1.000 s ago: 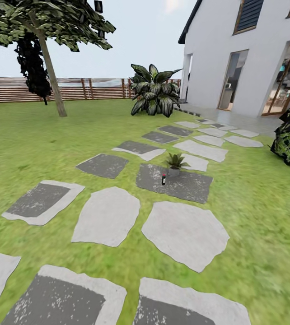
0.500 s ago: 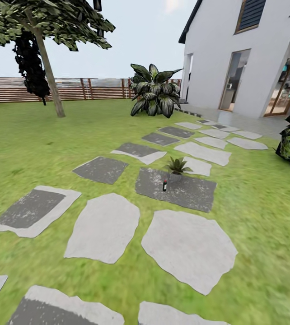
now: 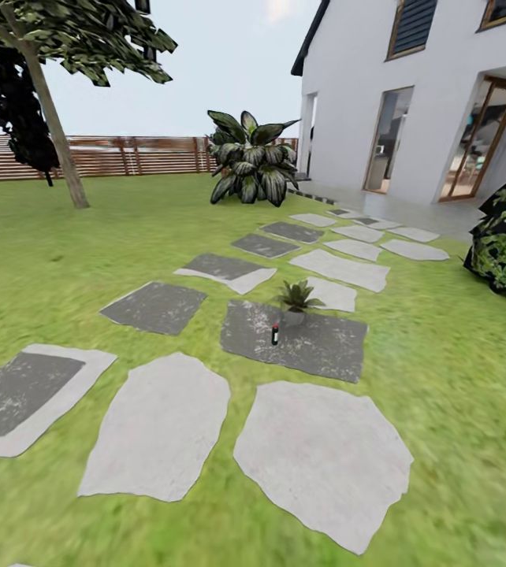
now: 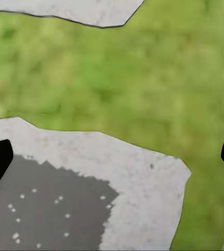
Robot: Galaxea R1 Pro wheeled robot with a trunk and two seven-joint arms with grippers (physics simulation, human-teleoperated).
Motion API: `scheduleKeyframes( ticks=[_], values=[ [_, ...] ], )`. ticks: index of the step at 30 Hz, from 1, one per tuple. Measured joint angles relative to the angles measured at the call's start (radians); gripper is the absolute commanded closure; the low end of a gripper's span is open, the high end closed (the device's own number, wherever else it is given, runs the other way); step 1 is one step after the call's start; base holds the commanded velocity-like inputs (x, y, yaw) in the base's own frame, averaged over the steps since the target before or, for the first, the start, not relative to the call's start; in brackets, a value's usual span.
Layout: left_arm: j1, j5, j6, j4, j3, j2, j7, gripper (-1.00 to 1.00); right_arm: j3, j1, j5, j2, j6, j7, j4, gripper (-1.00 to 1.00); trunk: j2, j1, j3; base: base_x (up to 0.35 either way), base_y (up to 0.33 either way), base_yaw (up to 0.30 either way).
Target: Pick up the pesticide atomizer in the garden and spray insectifuge to fully cover both potted plants in the garden.
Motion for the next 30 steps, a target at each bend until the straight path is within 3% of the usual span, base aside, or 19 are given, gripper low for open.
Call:
scheduleKeyframes(
  ticks=[30],
  values=[
    [0.000,0.000,0.000,0.000,0.001,0.000,-0.001,-1.00,0.000,0.000,0.000,0.000,0.000,0.000,0.002,-1.00,0.000,0.000,0.000,0.308,0.178,-0.296]
  ],
)
